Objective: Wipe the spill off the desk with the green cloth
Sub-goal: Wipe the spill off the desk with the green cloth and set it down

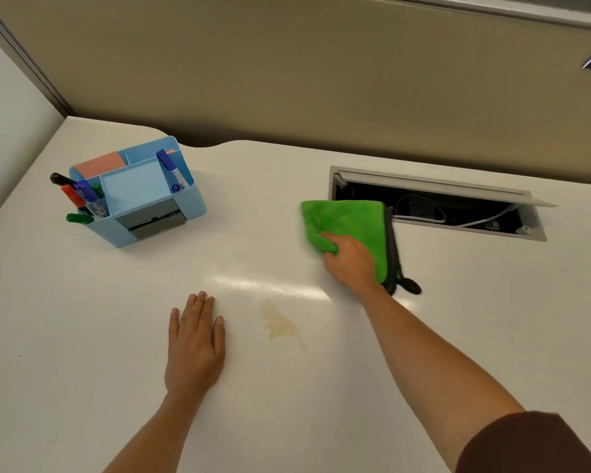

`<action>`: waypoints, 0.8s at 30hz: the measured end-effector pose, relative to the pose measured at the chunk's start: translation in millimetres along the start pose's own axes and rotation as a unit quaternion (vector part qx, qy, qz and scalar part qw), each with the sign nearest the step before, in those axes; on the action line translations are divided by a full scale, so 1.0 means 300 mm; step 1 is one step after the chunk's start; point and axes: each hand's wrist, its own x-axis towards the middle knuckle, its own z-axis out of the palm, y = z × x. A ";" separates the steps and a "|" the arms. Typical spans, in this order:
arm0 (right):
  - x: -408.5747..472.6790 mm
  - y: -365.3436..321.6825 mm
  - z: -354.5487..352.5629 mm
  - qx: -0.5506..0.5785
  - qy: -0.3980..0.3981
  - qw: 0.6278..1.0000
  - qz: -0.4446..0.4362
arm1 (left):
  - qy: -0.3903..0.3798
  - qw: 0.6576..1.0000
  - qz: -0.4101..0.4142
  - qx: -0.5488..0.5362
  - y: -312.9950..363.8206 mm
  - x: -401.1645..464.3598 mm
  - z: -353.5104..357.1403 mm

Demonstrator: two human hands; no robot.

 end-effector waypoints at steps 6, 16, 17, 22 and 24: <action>-0.070 0.197 -0.079 0.040 0.157 0.981 0.104 | -0.004 1.000 -0.004 0.004 0.004 -0.001 -0.002; -0.204 0.014 0.057 0.035 -0.003 0.999 -0.012 | -0.004 1.000 -0.007 0.003 0.008 -0.003 -0.004; -0.228 -0.003 0.073 0.031 -0.018 0.999 -0.031 | -0.002 1.000 -0.005 0.004 0.007 -0.003 -0.004; -0.309 0.027 0.071 0.036 -0.019 0.998 -0.048 | 0.002 1.000 -0.002 0.004 0.004 -0.003 -0.005; -0.327 0.086 0.041 0.028 0.016 0.999 -0.021 | 0.000 1.000 -0.004 0.004 0.005 -0.006 -0.007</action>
